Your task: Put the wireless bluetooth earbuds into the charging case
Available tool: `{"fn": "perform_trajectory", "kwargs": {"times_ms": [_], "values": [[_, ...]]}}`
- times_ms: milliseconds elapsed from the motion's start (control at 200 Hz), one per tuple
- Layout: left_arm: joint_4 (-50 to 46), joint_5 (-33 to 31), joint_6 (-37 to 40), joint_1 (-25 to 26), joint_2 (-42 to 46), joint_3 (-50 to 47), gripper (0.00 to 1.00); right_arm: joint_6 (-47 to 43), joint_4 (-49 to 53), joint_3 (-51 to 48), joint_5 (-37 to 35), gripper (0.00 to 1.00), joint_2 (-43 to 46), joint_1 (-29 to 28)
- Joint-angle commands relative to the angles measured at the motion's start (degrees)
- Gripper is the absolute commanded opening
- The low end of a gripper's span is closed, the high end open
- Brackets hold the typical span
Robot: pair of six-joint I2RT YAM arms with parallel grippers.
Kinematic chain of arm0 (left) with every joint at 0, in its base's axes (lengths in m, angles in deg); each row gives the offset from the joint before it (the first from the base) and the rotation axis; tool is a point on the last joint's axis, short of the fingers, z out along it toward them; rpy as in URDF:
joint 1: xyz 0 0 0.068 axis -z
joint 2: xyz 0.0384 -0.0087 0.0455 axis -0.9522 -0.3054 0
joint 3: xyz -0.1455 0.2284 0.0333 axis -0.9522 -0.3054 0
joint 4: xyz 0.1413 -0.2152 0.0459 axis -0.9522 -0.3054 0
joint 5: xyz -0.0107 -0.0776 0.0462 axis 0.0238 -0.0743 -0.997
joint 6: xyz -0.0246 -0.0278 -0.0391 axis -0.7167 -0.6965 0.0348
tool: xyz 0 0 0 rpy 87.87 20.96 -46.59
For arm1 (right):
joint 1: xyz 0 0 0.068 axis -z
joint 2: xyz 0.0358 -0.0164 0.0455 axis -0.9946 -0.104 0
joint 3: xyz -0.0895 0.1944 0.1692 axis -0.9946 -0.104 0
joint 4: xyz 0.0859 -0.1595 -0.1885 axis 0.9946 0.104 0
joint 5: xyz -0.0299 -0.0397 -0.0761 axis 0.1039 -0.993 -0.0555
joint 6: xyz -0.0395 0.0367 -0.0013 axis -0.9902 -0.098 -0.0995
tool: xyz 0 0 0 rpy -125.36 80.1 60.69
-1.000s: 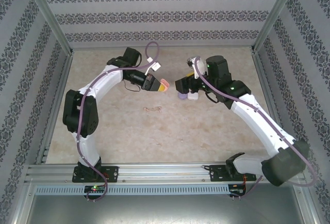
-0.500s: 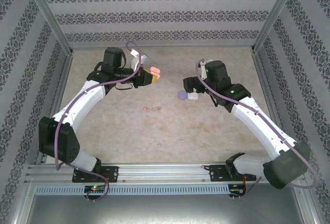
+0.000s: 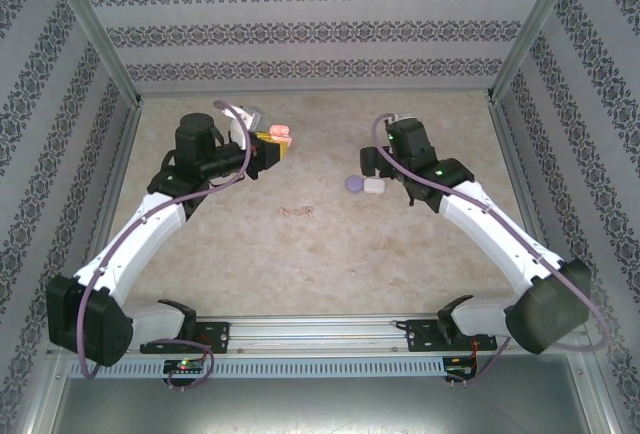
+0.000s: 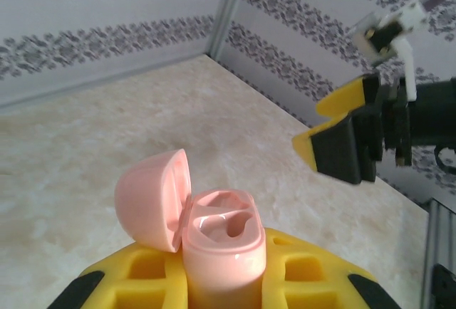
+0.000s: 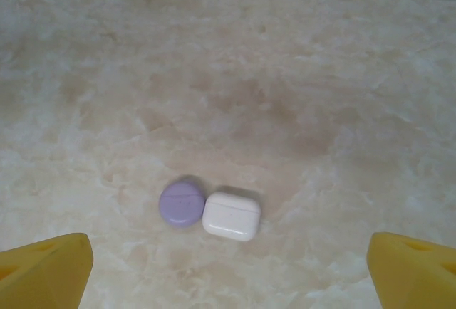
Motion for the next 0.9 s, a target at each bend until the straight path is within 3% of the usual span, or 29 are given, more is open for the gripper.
{"fn": "perform_trajectory", "kwargs": {"times_ms": [0,65,250,590,894], "values": [[7.1,-6.0,-3.4,-0.5,3.4,-2.5,0.00,0.9,1.4,2.6,2.8,0.98,-4.2,-2.3],[8.0,-7.9,-4.1,-0.6,4.9,-3.9,0.00,1.8,0.4,3.2,5.7,0.98,-6.6,-4.1],[11.7,-13.8,-7.0,-0.6,9.7,-9.7,0.00,5.2,1.0,8.4,11.8,0.82,-16.7,-10.4],[14.6,-26.2,-11.7,-0.9,16.3,-16.1,0.00,9.0,4.5,20.6,15.6,0.55,-36.1,-17.5],[15.1,-29.9,-12.9,-1.2,18.6,-17.5,0.00,10.1,8.8,30.8,14.5,0.46,-47.4,-20.0]]}}
